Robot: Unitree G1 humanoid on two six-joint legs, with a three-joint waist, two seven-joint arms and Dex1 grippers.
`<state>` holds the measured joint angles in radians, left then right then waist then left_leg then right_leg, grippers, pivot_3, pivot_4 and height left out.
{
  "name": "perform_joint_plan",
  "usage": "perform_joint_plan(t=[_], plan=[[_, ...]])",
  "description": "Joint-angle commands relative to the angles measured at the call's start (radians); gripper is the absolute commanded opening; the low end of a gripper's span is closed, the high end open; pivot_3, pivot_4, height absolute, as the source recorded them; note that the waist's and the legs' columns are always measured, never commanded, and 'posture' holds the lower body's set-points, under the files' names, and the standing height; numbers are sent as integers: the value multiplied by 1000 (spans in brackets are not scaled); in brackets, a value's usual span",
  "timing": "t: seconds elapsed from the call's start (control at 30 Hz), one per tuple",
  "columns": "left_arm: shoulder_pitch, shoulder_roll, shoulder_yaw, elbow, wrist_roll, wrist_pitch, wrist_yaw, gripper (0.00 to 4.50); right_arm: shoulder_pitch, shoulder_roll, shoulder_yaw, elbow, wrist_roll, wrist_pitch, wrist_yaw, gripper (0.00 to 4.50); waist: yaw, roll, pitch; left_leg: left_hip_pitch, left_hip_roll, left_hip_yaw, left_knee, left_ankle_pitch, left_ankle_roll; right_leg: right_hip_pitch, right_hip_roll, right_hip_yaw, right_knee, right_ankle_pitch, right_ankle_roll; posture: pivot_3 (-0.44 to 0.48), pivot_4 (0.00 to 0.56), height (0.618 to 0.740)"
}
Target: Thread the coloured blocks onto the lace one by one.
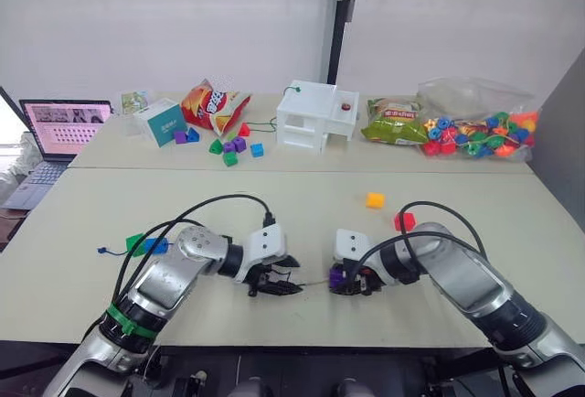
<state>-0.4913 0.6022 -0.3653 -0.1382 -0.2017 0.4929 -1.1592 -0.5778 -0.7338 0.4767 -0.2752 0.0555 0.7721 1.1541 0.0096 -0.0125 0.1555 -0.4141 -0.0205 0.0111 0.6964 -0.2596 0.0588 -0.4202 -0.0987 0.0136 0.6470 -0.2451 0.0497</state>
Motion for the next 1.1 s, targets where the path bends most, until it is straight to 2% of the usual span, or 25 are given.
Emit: perform_joint_plan(t=[0.03, 0.2, 0.3, 0.47, 1.1], plan=[[1, -25, -3, 5, 3, -46, 9, 2588, 11, -2, 16, -4, 4, 9, 0, 1373, 2, -1, 0, 0, 0, 0, 0, 0, 0, 0, 0, 0, 0, 0, 0, 0, 150, 740], [11, -48, -28, 32, 24, -57, 18, 2588, 14, -5, 15, -7, 6, 9, -3, 1373, 1, -1, 0, 0, 0, 0, 0, 0, 0, 0, 0, 0, 0, 0, 0, 0, 150, 740], [15, -55, -38, 47, 42, -66, 24, 1799, 15, -7, 15, -9, 7, 11, -5, 1373, 0, -1, 0, 0, 0, 0, 0, 0, 0, 0, 0, 0, 0, 0, 0, 0, 150, 740], [12, -78, -45, 74, 60, -93, 38, 96, 17, -8, 13, -12, 9, 14, -8, 1373, 1, -1, 0, 0, 0, 0, 0, 0, 0, 0, 0, 0, 0, 0, 0, 0, 150, 740], [-50, -162, -57, 36, 72, -65, 64, 17, 26, -9, 9, -31, 19, 29, -10, 1373, 1, -1, 0, 0, 0, 0, 0, 0, 0, 0, 0, 0, 0, 0, 0, 0, 150, 740]])
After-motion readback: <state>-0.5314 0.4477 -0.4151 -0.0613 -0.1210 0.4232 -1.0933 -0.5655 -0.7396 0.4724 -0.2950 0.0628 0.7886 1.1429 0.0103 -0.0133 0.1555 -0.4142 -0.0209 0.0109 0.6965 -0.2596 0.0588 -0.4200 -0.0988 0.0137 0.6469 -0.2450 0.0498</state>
